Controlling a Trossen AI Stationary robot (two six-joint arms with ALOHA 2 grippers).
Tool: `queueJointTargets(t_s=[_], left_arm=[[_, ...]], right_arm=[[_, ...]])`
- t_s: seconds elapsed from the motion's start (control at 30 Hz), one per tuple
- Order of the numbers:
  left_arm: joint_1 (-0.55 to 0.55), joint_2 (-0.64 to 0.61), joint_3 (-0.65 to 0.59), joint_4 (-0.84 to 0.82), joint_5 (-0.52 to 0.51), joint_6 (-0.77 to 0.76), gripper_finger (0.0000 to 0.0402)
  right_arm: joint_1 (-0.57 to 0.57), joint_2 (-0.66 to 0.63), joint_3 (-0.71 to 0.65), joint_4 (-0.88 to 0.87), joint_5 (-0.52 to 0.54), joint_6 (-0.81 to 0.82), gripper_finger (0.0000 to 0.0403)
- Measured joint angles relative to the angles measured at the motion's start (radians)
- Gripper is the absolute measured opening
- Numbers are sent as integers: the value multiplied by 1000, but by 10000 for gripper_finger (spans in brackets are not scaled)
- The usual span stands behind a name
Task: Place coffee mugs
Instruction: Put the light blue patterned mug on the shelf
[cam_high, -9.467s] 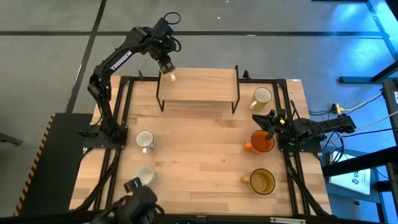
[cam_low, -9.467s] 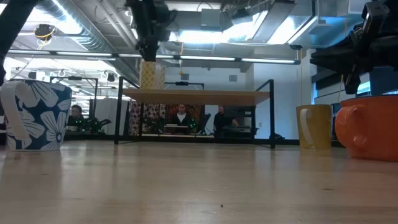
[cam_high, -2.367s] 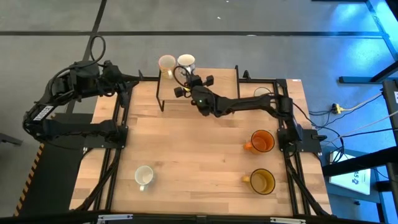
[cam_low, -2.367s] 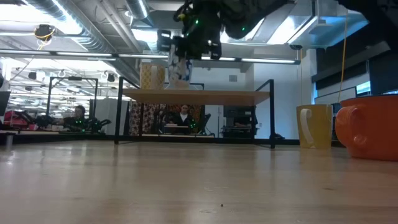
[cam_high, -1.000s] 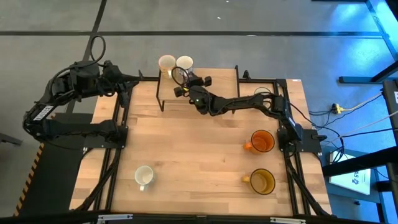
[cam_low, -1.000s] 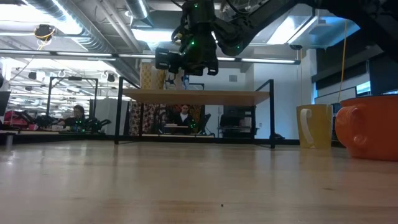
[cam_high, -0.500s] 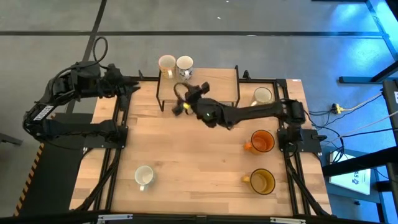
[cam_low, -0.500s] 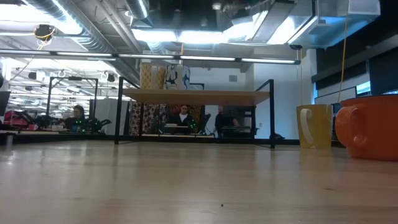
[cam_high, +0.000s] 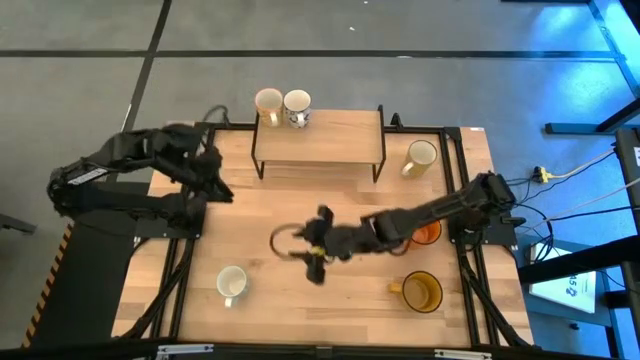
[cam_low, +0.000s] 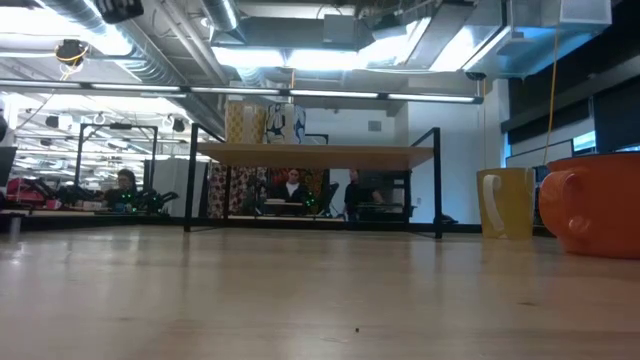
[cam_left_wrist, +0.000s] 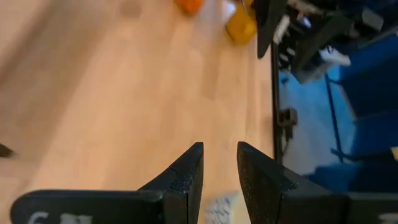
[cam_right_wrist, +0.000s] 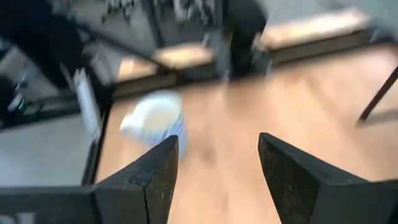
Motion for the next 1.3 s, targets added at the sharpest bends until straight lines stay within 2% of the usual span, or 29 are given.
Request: queueJointTargets(t_s=[0.13, 0.37, 0.53, 0.67, 0.8, 0.93, 1.1, 1.3], left_arm=[[-176, 35, -43, 55, -132, -120, 92], [-539, 141, -50, 169, -321, -302, 92], [-729, 216, -49, 182, -340, -410, 92], [-781, 277, -49, 179, -372, -476, 105], [-799, 341, -49, 170, -372, -479, 136], [-821, 412, -49, 85, -372, -450, 159], [-866, 518, -49, 0, -393, -384, 162], [-914, 622, -50, -9, -463, -347, 163]], right_arm=[[77, 0, 0, -154, 11, 106, 209], [213, 0, 0, -272, 123, 216, 209], [269, 0, 0, -296, 160, 247, 209], [285, 0, 0, -301, 159, 257, 209], [293, 0, 0, -301, 168, 272, 209], [298, 0, 0, -300, 174, 273, 209], [308, 2, 0, -299, 197, 280, 209], [314, 12, 0, -292, 212, 308, 209]])
